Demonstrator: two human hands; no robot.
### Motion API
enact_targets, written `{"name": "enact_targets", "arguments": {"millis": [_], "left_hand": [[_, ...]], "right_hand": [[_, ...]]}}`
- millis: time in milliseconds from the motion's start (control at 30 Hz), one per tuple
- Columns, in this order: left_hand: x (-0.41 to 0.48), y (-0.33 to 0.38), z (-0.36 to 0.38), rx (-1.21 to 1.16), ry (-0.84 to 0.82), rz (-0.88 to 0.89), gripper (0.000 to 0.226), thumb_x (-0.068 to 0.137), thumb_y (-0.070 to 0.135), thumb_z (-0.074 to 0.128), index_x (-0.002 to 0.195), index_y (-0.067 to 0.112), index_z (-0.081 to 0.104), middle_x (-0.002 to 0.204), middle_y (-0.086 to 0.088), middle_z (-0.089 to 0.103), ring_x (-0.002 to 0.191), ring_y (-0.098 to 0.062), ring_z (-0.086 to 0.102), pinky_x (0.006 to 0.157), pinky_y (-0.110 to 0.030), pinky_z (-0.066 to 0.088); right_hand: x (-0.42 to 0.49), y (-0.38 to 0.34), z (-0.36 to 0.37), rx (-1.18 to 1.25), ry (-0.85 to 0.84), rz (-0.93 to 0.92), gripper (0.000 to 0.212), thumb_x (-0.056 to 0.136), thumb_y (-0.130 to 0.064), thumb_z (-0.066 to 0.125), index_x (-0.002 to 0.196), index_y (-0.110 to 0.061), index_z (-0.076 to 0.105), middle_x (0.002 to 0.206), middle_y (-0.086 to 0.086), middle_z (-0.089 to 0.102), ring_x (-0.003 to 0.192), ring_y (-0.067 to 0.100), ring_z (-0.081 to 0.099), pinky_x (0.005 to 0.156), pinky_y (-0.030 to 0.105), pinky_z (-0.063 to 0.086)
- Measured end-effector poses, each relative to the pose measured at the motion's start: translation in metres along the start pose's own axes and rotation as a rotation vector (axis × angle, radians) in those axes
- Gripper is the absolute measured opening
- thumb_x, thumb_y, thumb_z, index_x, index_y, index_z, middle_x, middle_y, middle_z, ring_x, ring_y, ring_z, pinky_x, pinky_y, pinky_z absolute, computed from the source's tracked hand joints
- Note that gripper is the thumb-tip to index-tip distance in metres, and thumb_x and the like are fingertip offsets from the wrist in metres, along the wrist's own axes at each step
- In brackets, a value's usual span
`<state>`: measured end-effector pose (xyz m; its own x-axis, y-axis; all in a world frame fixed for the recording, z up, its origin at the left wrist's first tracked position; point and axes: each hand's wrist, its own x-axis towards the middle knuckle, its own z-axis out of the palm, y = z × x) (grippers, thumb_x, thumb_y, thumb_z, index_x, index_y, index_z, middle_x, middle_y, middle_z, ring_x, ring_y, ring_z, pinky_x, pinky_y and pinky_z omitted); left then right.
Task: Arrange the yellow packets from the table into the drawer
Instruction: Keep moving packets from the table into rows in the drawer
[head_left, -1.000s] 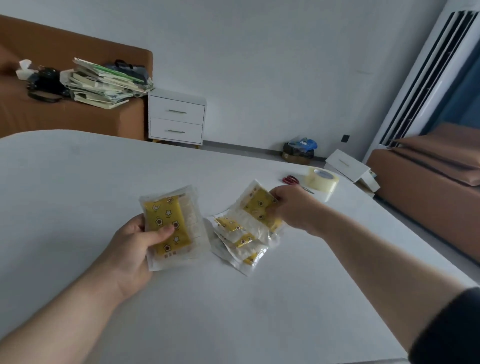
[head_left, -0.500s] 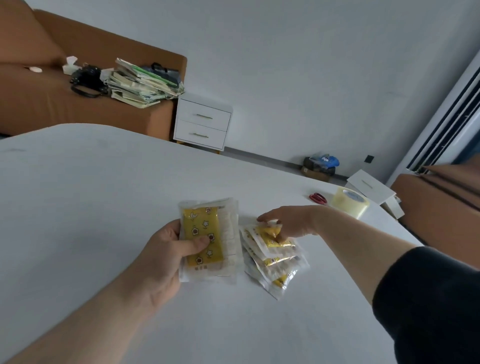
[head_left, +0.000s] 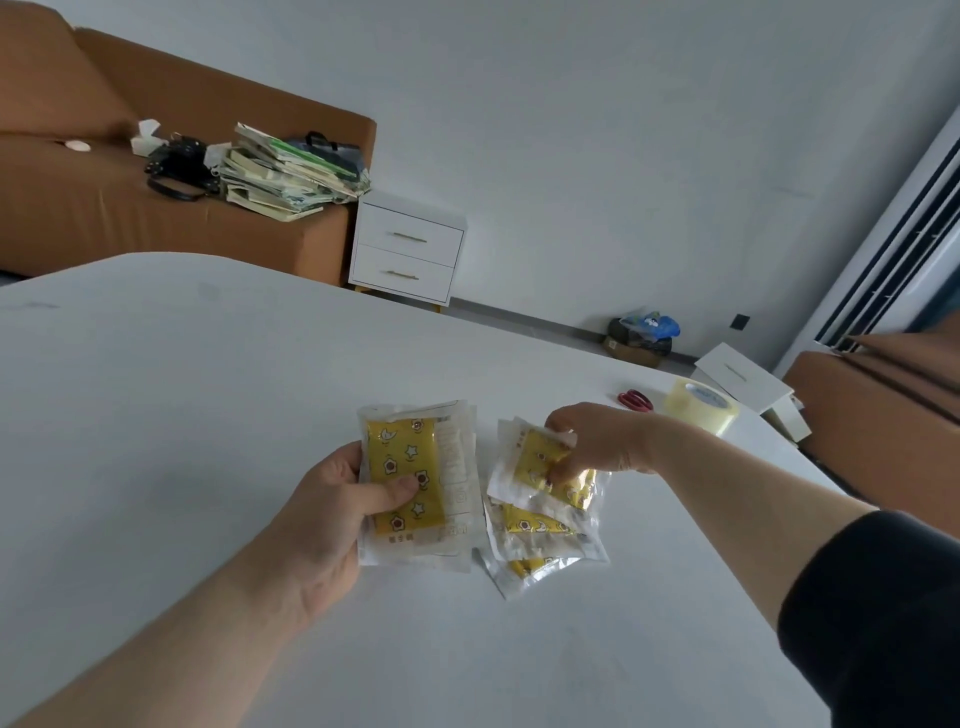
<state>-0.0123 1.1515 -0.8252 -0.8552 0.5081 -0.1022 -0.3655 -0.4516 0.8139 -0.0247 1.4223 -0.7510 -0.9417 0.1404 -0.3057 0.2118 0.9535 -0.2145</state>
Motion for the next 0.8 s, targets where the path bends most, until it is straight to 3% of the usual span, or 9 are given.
{"name": "enact_targets", "arguments": {"millis": [133,333,433,567,800], "left_hand": [[0.001,0.000,0.001,0.019,0.010,0.009,0.041,0.065,-0.005,0.063,0.105,0.002,0.065,0.101,-0.019,0.073,0.087,-0.036,0.072,0.063,-0.043,0.059],[0.001,-0.001,0.005,0.061,0.058,0.027,0.039,0.064,-0.005,0.063,0.101,0.004,0.065,0.096,-0.018,0.074,0.083,-0.035,0.072,0.062,-0.042,0.059],[-0.001,-0.001,0.008,0.111,0.118,0.027,0.028,0.073,-0.009,0.061,0.098,0.005,0.066,0.090,-0.017,0.074,0.083,-0.036,0.071,0.064,-0.042,0.057],[-0.007,0.007,0.013,0.147,0.191,-0.030,0.021,0.084,-0.006,0.053,0.098,0.006,0.063,0.085,-0.015,0.072,0.077,-0.032,0.068,0.056,-0.035,0.055],[-0.063,0.024,0.028,0.110,0.106,-0.203,0.019,0.092,0.009,0.044,0.094,0.006,0.063,0.066,-0.008,0.072,0.056,-0.021,0.071,0.048,-0.030,0.058]], "right_hand": [[-0.010,0.006,-0.006,0.125,0.095,-0.043,0.034,0.077,-0.019,0.079,0.107,-0.021,0.063,0.102,-0.003,0.067,0.095,0.018,0.062,0.085,0.029,0.053],[-0.038,0.021,-0.004,0.592,0.180,-0.011,0.025,0.076,-0.008,0.078,0.100,-0.014,0.071,0.097,0.007,0.076,0.091,0.027,0.072,0.090,0.044,0.056],[-0.064,0.020,0.003,0.867,0.218,-0.019,0.023,0.080,-0.001,0.073,0.102,-0.008,0.070,0.099,0.013,0.075,0.093,0.033,0.071,0.090,0.049,0.056],[-0.107,0.012,0.018,1.149,0.204,0.005,0.024,0.086,0.003,0.063,0.109,-0.005,0.066,0.105,0.015,0.074,0.098,0.035,0.070,0.087,0.048,0.056],[-0.185,0.000,0.053,1.392,0.133,0.014,0.017,0.090,0.002,0.056,0.102,-0.006,0.065,0.095,0.014,0.073,0.084,0.030,0.071,0.074,0.041,0.058]]}}
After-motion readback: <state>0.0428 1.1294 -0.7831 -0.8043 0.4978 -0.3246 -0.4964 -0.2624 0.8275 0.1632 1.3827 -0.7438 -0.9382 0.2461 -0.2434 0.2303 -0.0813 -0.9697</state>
